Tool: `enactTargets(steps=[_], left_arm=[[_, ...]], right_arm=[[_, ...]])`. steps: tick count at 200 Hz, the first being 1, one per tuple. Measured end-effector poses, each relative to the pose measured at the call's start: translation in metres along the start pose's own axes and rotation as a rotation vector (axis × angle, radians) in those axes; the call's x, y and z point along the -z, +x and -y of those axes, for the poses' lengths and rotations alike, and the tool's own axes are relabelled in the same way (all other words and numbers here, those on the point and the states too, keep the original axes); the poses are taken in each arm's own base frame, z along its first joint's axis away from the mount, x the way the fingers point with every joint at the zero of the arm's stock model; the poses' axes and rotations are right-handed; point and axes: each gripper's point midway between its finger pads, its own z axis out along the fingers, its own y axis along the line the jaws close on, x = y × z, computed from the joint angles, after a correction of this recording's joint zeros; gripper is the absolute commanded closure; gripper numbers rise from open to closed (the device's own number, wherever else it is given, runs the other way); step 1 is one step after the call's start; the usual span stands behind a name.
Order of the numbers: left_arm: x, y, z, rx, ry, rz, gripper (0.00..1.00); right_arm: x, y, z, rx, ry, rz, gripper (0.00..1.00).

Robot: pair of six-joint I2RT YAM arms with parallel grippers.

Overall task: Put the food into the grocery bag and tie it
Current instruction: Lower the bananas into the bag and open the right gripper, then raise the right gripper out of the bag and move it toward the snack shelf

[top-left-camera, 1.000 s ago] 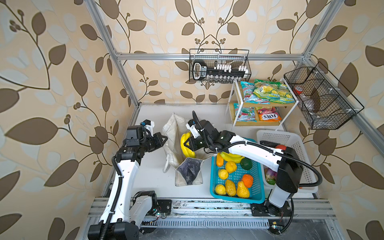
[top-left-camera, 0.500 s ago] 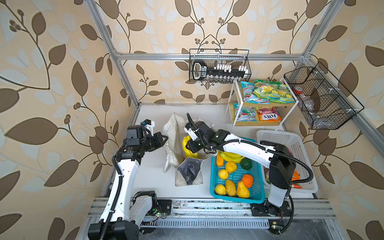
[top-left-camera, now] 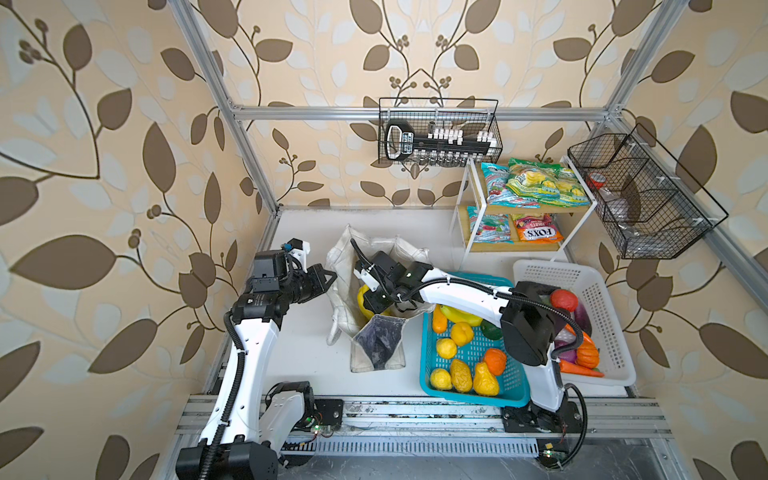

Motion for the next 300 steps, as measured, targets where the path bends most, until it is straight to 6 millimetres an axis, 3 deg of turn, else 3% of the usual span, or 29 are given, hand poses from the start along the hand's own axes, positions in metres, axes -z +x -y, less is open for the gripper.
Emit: enactTargets(steps=[48, 89, 149, 177, 184, 200, 225, 247, 300], left_arm=[[0.001, 0.0, 0.001, -0.003, 0.002, 0.004, 1.0], [0.002, 0.001, 0.001, -0.004, 0.004, 0.005, 1.0], [0.002, 0.0, 0.002, -0.006, 0.005, 0.007, 1.0], [0.002, 0.0, 0.002, -0.005, 0.005, 0.007, 1.0], [0.002, 0.0, 0.002, -0.005, 0.004, 0.006, 1.0], [0.002, 0.0, 0.001, -0.004, 0.004, 0.006, 1.0], [0.002, 0.0, 0.001, -0.006, -0.003, 0.011, 1.0], [0.002, 0.0, 0.0, -0.005, -0.004, 0.01, 1.0], [0.002, -0.001, -0.002, -0.004, -0.019, 0.015, 1.0]], right_arm=[[-0.015, -0.001, 0.006, -0.017, 0.014, 0.002, 0.64], [-0.04, 0.013, 0.019, -0.051, 0.034, -0.047, 0.6], [-0.043, 0.011, 0.021, -0.084, 0.03, -0.039, 0.45], [-0.043, 0.009, 0.023, -0.095, 0.041, -0.028, 0.33], [-0.043, 0.008, 0.025, -0.094, 0.049, -0.021, 0.22], [-0.041, 0.012, 0.028, -0.093, 0.063, -0.019, 0.08], [-0.027, 0.014, 0.033, -0.108, 0.091, -0.009, 0.04], [-0.001, -0.001, 0.033, -0.106, 0.11, 0.052, 0.03], [0.103, -0.04, 0.034, -0.1, 0.164, 0.324, 0.0]])
